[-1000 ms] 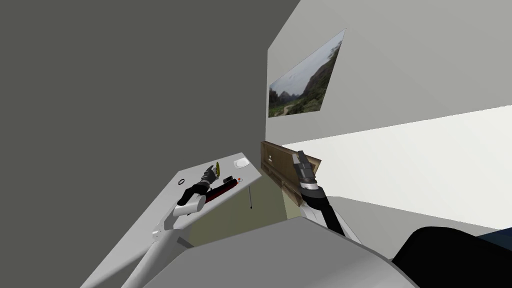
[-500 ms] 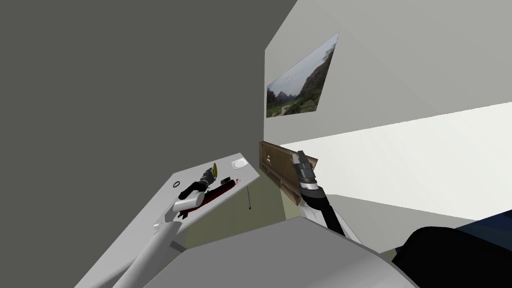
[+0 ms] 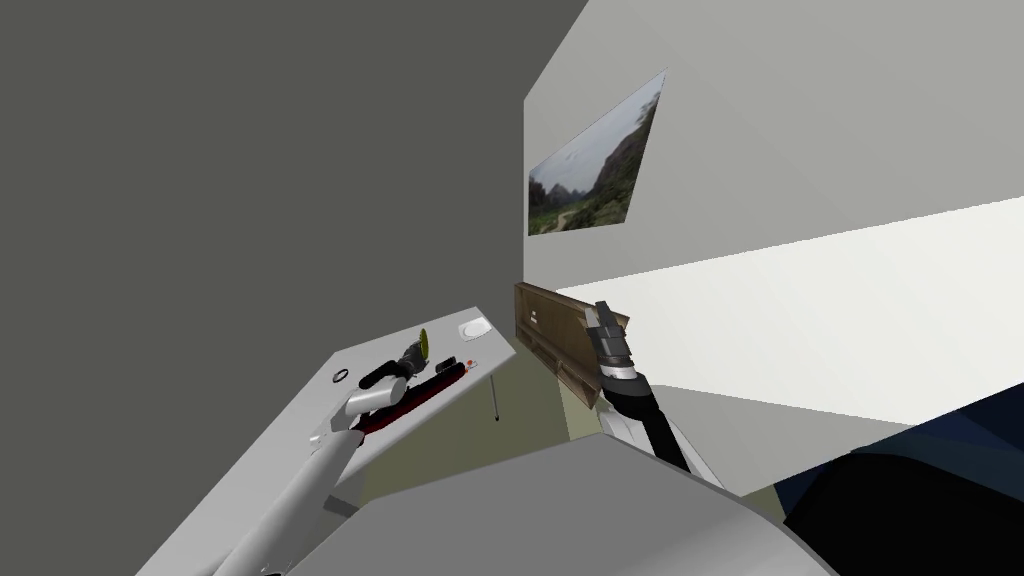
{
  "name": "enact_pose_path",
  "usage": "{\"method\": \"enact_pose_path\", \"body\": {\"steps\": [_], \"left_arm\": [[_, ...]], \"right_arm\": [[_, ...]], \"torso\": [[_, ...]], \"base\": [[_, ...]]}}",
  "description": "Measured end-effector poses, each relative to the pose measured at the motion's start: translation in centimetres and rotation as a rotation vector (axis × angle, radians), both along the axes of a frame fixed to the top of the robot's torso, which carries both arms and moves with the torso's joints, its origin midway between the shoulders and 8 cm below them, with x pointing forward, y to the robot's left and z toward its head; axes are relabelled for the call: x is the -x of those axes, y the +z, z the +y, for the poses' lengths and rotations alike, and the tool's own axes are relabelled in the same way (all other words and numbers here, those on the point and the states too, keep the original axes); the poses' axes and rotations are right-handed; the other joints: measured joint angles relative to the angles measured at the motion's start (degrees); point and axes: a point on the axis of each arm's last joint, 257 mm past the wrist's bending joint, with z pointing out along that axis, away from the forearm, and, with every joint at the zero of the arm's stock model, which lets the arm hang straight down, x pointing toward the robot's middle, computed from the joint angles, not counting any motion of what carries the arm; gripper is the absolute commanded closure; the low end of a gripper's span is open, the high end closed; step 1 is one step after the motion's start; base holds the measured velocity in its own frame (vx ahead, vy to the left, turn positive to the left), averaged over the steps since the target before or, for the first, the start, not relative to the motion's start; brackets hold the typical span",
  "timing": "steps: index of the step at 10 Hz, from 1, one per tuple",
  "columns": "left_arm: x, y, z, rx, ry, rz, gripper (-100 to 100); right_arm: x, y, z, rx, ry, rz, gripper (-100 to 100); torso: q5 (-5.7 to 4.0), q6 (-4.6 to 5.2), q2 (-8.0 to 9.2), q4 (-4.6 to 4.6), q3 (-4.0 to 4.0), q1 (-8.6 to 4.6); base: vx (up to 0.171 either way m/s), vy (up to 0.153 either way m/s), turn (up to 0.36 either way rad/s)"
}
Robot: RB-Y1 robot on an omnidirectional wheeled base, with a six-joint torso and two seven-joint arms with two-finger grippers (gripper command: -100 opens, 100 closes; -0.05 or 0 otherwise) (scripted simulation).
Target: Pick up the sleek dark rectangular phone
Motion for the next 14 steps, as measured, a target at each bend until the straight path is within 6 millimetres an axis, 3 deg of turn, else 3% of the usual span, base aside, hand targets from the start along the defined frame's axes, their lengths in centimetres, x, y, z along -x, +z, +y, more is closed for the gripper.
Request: {"method": "enact_pose_path", "body": {"steps": [8, 14], "left_arm": [[0.3, -4.2, 4.2, 0.106, 0.099, 0.225, -100], [2.4, -7.4, 6.8, 0.209, 0.187, 0.404, -100]], "right_arm": [[0.0, 0.0, 0.0, 0.000, 0.000, 0.000, 0], [0.0, 0.0, 0.0, 0.000, 0.000, 0.000, 0]], "torso": [[0.00, 0.02, -0.02, 0.00, -0.01, 0.03], [0.01, 0.01, 0.00, 0.01, 0.01, 0.04]], "base": [[0.014, -0.003, -0.066], [0.016, 0.005, -0.085]]}}
